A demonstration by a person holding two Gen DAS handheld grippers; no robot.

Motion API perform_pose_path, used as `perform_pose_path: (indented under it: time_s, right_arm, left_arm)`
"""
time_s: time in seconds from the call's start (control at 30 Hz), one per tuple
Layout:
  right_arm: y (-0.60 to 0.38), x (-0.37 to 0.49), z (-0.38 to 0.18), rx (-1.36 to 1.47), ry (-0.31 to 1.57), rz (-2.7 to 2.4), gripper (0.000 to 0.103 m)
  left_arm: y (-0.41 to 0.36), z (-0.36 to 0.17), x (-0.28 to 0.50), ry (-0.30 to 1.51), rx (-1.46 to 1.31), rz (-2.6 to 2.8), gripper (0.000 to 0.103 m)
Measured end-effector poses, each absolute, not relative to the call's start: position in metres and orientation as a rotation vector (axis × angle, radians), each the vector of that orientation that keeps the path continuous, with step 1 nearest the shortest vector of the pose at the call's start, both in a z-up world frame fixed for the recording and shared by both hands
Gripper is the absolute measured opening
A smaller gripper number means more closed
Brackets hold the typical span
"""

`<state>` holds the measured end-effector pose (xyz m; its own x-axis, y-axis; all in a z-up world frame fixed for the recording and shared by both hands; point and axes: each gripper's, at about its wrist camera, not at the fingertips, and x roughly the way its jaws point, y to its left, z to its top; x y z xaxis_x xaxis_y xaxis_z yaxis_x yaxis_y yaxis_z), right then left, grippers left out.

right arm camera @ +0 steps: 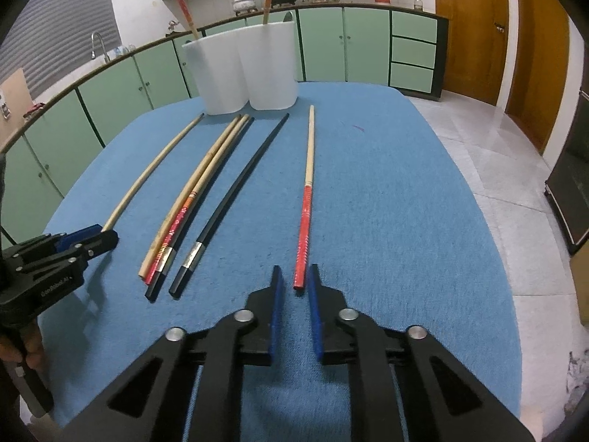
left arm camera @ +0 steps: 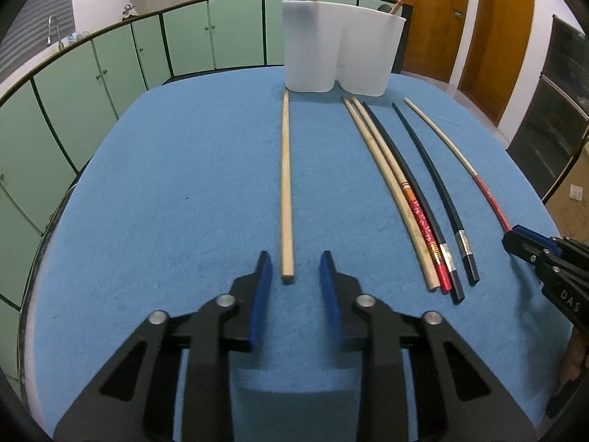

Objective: Organize utensils

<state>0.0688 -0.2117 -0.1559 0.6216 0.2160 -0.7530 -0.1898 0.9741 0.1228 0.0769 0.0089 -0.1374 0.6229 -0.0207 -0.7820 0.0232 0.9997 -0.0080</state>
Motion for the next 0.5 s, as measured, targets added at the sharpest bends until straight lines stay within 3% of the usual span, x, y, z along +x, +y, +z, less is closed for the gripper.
perform_pose_path:
  time_s: [0.1,0.3,0.5]
  right_arm:
    - [-0.211,0.070,-0.156,0.024,0.870,0.229,0.007]
    - [-0.215,0.067,-0.150,0.010,0.860,0.226,0.006]
    - [-0.227,0.061,-0.114,0.009,0.794,0.230,0.006]
  left_arm:
    - [0.007,-0.137,0.077,0.898,0.002,-0.027,0.007]
    - [0.008,-0.131,0.074,0.901,-0.006,-0.028,0.006]
    - [0.006,-0.089,0.062,0.809,0.034,-0.029,0.006]
